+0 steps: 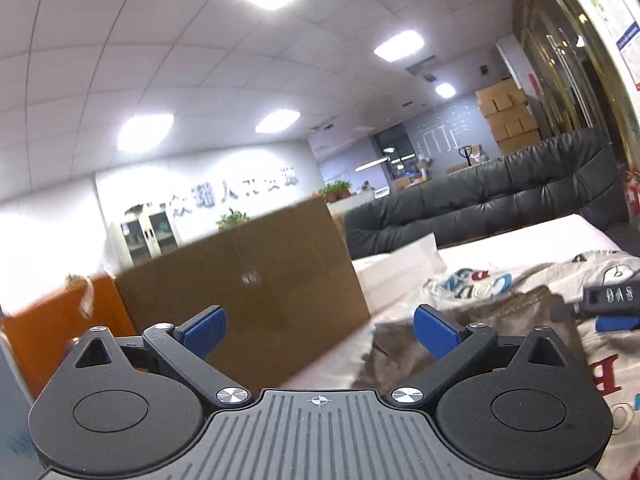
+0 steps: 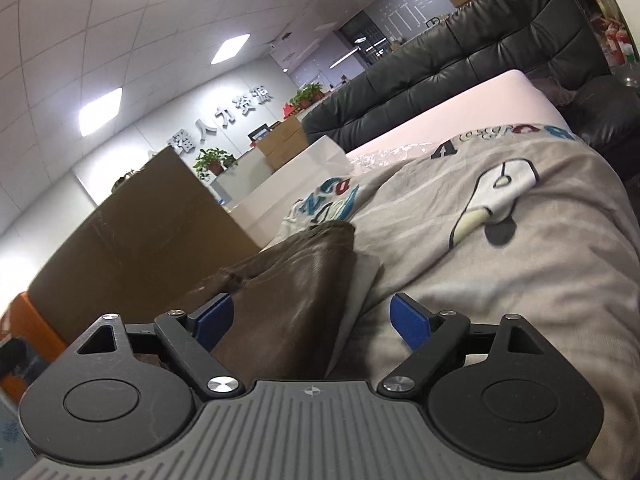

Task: Fold clothes
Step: 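Lower the folded jacket onto the bed and open both grippers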

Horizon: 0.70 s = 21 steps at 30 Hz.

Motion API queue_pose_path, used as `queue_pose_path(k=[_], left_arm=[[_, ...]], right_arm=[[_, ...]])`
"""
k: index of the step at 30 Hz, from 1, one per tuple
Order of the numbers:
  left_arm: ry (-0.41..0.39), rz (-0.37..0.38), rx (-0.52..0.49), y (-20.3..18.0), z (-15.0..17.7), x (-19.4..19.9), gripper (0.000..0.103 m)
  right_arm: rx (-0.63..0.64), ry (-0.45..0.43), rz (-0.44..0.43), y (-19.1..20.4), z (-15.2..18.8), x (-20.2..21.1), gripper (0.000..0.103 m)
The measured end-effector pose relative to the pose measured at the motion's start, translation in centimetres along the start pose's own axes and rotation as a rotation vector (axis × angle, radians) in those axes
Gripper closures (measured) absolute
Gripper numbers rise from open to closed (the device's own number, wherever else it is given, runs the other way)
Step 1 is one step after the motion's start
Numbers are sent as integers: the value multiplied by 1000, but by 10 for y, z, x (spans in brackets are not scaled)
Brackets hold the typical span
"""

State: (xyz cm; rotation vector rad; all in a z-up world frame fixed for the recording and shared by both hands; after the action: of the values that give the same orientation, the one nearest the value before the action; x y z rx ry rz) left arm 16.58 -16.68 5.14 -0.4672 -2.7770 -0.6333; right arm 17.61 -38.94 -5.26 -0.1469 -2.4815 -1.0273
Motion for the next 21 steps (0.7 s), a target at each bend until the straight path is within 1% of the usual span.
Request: queue_pose_path(k=[2,4,7,10,11,13,17,21], left_arm=[[-9,24,32,10,-1,17,0],[-16,50,44,14,7,32,0],[-34,52,101,21,26,52,0],[-37,57,187,30,43,56,0],[-38,56,209,34,50,56,0],[-47,53,236,40,64,58,0],[-60,30,272,51,87,56,0],[-29,28,364,71,109,53,0]], right_arm=[[0,19,-22,14,14,15,17],[36,36,-33,33,29,31,15],[116,46,-11,64,50,50,12],[185,27,22,88,69,62,5],[195,26,29,95,75,64,4],[210,33,42,106,87,65,1],[262,57,71,127,108,53,0],[316,63,100,145,120,35,0]])
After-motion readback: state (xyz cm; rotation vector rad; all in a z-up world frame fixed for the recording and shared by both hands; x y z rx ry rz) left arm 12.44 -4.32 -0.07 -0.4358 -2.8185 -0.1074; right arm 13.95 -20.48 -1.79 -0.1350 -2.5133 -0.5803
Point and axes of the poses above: each gripper's, at about its wrist camera, not at the fingertips, and x roughly against the way its jaws point, y to its left, z to its underside, the point moved 9 cm from there along -x, roughly the way its jaws point, and after that the axes turned 14 degrees about y, right-handed, at the moved point
